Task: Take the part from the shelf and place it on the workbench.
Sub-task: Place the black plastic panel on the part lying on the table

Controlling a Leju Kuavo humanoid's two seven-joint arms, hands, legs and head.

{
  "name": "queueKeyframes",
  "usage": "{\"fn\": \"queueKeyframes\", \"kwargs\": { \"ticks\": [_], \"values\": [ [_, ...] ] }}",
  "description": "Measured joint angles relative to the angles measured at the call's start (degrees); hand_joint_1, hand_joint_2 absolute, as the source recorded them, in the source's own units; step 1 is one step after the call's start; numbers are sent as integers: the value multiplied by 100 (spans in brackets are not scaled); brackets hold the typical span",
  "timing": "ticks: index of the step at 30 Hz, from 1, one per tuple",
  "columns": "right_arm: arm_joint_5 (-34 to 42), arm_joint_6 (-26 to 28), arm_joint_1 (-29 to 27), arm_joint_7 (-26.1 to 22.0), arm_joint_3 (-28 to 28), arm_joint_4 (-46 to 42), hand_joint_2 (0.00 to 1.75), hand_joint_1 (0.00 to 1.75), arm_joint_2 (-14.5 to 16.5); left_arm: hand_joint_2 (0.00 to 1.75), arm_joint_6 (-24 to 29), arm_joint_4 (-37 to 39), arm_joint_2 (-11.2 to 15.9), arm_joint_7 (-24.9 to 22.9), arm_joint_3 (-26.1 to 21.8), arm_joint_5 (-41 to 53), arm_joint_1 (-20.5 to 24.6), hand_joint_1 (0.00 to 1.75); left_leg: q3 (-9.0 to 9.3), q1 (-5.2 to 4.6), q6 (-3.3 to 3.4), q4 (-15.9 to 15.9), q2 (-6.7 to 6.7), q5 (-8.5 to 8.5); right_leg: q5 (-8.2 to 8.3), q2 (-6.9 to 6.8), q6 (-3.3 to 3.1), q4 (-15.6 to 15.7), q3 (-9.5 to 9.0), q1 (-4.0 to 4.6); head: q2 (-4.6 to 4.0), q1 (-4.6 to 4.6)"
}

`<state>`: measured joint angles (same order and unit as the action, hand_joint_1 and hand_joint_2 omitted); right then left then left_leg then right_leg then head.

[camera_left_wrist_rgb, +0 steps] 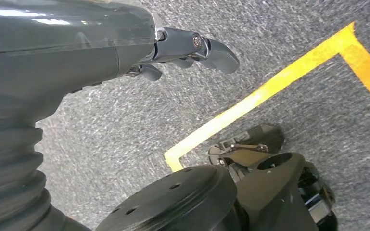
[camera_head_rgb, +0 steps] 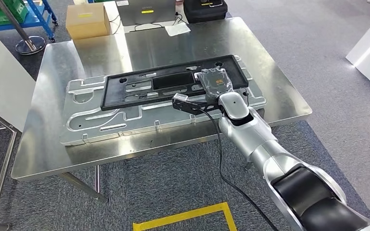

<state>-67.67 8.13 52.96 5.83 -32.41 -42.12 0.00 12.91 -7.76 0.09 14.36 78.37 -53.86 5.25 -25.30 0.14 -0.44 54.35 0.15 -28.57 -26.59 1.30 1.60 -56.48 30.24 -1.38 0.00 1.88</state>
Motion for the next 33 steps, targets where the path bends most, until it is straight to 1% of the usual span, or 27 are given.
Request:
{"fn": "queueKeyframes", "kwargs": {
  "ticks": [3, 8, 10, 11, 12, 13, 14, 16, 17, 18, 19, 20, 21, 22, 23, 24, 25, 26, 27, 28, 29, 30, 31, 32, 33],
  "values": [
    [108, 90, -227, -81, 2, -4, 175, 175, -133, 175, -44, 1, 0, 42, -4, -94, -19, 0, -3, -1, 2, 4, -3, -3, 1, -2, 1, 4, -1, -3, 0, 0],
    [122, 228, -489, -140, 9, 44, 175, 175, -227, 175, -120, 4, 14, -133, -4, -137, -37, 0, -27, -17, 50, 54, 6, -39, 17, 14, 25, 25, 7, -46, 0, 1],
    [116, 226, -524, -145, 9, 48, 175, 175, -234, 175, -121, 4, 18, -146, -4, -137, -33, 0, -44, -22, 81, 28, 12, -32, 61, 15, 64, 4, 8, -42, 0, 0],
    [111, 225, -532, -147, 10, 47, 175, 175, -236, 175, -119, 4, 17, -148, -4, -137, -32, 0, -22, -5, 107, -13, 15, -34, 77, 11, 85, -46, 37, -37, 0, 1],
    [105, 223, -534, -148, 13, 45, 175, 175, -241, 175, -116, 4, 15, -148, -4, -137, -33, 0, 16, 15, 139, -61, 17, -41, 87, -4, 103, -153, 107, -31, 0, -8],
    [98, 223, -527, -149, 16, 44, 175, 175, -246, 175, -115, 4, 12, -150, -4, -136, -34, 0, 68, 36, 170, -101, 20, -59, 58, -22, 114, -326, 237, -26, 0, -19],
    [94, 225, -517, -150, 19, 43, 175, 175, -251, 175, -115, 4, 8, -155, -4, -135, -35, 0, 122, 55, 197, -132, 25, -85, -10, -41, 123, -596, 445, -29, 0, -31],
    [89, 228, -517, -153, 20, 44, 175, 175, -254, 175, -115, 4, 6, -171, -4, -135, -40, 0, 194, 59, 215, -141, 35, -144, -169, -64, 152, -1283, 983, -38, 0, -46],
    [89, 231, -536, -154, 20, 45, 175, 175, -256, 175, -115, 4, 5, -178, -4, -135, -47, 0, 246, 63, 206, -140, 38, -187, -182, -70, 167, -1557, 1241, -48, 0, -48],
    [89, 230, -561, -155, 20, 46, 175, 175, -257, 175, -115, 4, 5, -183, -4, -135, -55, 0, 317, 72, 186, -139, 38, -240, -108, -76, 180, -1665, 1420, -57, 0, -47],
    [87, 229, -583, -155, 20, 48, 175, 175, -259, 175, -115, 4, 3, -187, -4, -135, -64, 0, 408, 90, 160, -139, 36, -309, 35, -88, 193, -1554, 1492, -65, 0, -48],
    [86, 228, -598, -155, 21, 48, 175, 175, -261, 175, -115, 4, -1, -189, -4, -135, -72, 0, 518, 114, 125, -138, 35, -391, 242, -110, 202, -1247, 1468, -72, 0, -47],
    [84, 228, -610, -155, 21, 49, 175, 175, -264, 175, -115, 4, -4, -190, -4, -135, -77, 0, 619, 135, 81, -140, 35, -488, 543, -156, 212, -830, 1391, -82, 0, -49],
    [84, 228, -615, -154, 21, 57, 175, 175, -274, 175, -115, 7, -3, -194, -4, -135, -80, 0, 722, 152, 32, -147, 35, -584, 750, -214, 205, -506, 1328, -69, 0, -45],
    [85, 227, -615, -155, 20, 63, 175, 175, -280, 175, -115, 10, -1, -197, -4, -135, -73, 0, 796, 150, -21, -180, 48, -665, 889, -255, 160, -311, 1288, -41, 0, -44],
    [86, 227, -620, -155, 21, 66, 175, 175, -286, 175, -115, 12, 3, -201, -4, -135, -66, 0, 880, 142, -72, -246, 64, -723, 945, -276, 100, -238, 1272, -12, 0, -44],
    [85, 228, -620, -155, 23, 65, 175, 175, -292, 175, -115, 15, 7, -204, -4, -134, -55, 0, 951, 134, -120, -280, 77, -709, 838, -267, 20, -273, 1255, 14, 0, -42],
    [82, 229, -618, -155, 26, 56, 175, 175, -298, 175, -115, 14, 7, -207, -4, -134, -42, 0, 955, 126, -163, -226, 85, -633, 758, -239, -59, -279, 1197, 18, 0, -48],
    [79, 235, -624, -153, 31, 47, 175, 175, -304, 175, -115, 14, 6, -208, -4, -134, -34, 0, 886, 133, -189, 7, 78, -491, 673, -214, -117, -258, 1111, 13, 0, -49],
    [75, 242, -628, -151, 33, 43, 175, 175, -310, 175, -115, 14, 5, -208, -4, -134, -26, 0, 679, 137, -199, 427, 63, -336, 583, -195, -170, -226, 991, 11, 0, -48],
    [72, 249, -636, -147, 35, 44, 175, 175, -314, 175, -115, 13, 5, -208, -4, -135, -19, 0, 386, 140, -192, 915, 50, -264, 501, -173, -210, -183, 851, 20, 0, -45],
    [67, 255, -660, -142, 36, 48, 175, 175, -311, 175, -115, 13, 4, -208, -3, -135, -18, 0, 56, 135, -175, 1375, 42, -314, 408, -151, -240, -127, 698, 34, 0, -41],
    [58, 257, -686, -135, 35, 58, 175, 175, -311, 175, -118, 13, 4, -207, -3, -139, -21, 0, -266, 121, -159, 1700, 37, -509, 320, -131, -259, -74, 535, 49, 0, -39],
    [43, 257, -718, -129, 33, 67, 175, 175, -311, 175, -122, 13, 4, -197, -3, -147, -25, 0, -542, 101, -146, 1861, 37, -797, 230, -111, -272, -21, 361, 69, 0, -36],
    [31, 257, -745, -124, 32, 73, 175, 175, -311, 175, -128, 13, 4, -183, -3, -158, -26, 0, -772, 75, -126, 1887, 36, -1084, 134, -95, -284, 27, 177, 90, 0, -36]
  ]
}}
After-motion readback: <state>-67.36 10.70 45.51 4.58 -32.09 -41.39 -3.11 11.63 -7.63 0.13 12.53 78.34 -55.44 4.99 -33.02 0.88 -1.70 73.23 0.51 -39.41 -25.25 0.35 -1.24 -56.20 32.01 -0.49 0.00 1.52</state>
